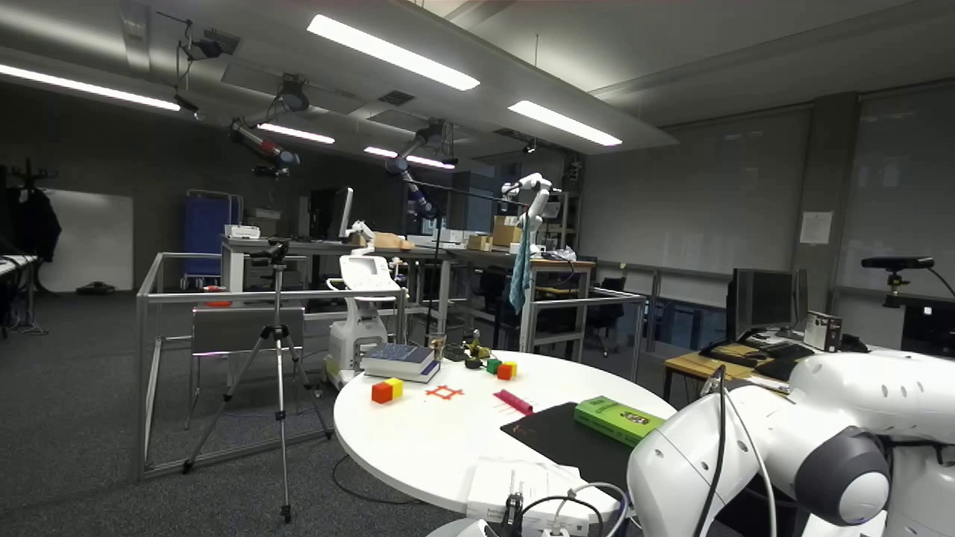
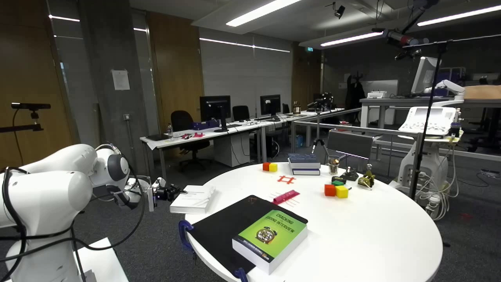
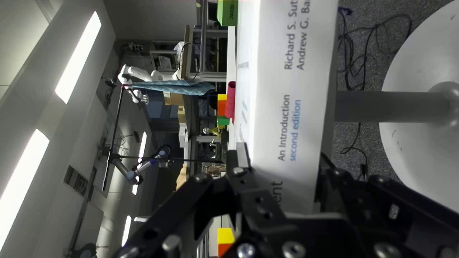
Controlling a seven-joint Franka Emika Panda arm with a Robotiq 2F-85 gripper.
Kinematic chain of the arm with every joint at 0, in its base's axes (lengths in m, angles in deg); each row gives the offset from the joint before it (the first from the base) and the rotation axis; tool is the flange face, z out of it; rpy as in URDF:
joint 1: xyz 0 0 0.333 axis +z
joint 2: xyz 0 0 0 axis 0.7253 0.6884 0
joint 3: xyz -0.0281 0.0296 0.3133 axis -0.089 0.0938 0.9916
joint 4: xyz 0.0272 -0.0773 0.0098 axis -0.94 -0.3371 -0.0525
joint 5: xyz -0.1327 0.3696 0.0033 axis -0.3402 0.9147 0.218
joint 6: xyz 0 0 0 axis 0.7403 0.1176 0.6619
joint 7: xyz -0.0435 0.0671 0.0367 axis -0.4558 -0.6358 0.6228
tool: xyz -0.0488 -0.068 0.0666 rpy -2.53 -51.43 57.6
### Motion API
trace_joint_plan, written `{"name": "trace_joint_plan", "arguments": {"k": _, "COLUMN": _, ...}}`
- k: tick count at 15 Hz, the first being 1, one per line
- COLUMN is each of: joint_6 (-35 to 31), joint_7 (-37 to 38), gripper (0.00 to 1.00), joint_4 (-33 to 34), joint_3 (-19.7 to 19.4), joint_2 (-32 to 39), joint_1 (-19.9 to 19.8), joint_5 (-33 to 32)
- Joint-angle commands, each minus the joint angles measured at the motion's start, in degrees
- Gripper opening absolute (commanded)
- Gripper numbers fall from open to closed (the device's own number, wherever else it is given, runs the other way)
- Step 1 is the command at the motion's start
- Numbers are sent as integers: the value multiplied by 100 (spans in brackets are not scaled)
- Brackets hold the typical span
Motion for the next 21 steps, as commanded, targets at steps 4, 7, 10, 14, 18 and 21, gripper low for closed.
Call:
{"name": "trace_joint_plan", "arguments": {"k": 4, "joint_6": 216, "joint_7": -238, "gripper": 16, "joint_4": 155, "joint_3": 6, "joint_2": -1, "joint_1": 65, "joint_5": -165}}
{"name": "trace_joint_plan", "arguments": {"k": 7, "joint_6": 265, "joint_7": -301, "gripper": 16, "joint_4": 222, "joint_3": -6, "joint_2": -3, "joint_1": 110, "joint_5": -171}}
{"name": "trace_joint_plan", "arguments": {"k": 10, "joint_6": 339, "joint_7": -452, "gripper": 16, "joint_4": 380, "joint_3": -47, "joint_2": -3, "joint_1": 196, "joint_5": -190}}
{"name": "trace_joint_plan", "arguments": {"k": 14, "joint_6": 278, "joint_7": -721, "gripper": 16, "joint_4": 283, "joint_3": -128, "joint_2": -185, "joint_1": 311, "joint_5": -188}}
{"name": "trace_joint_plan", "arguments": {"k": 18, "joint_6": 253, "joint_7": -960, "gripper": 16, "joint_4": 257, "joint_3": -156, "joint_2": -290, "joint_1": 330, "joint_5": -202}}
{"name": "trace_joint_plan", "arguments": {"k": 21, "joint_6": 268, "joint_7": -995, "gripper": 16, "joint_4": 191, "joint_3": -191, "joint_2": -399, "joint_1": 322, "joint_5": -204}}
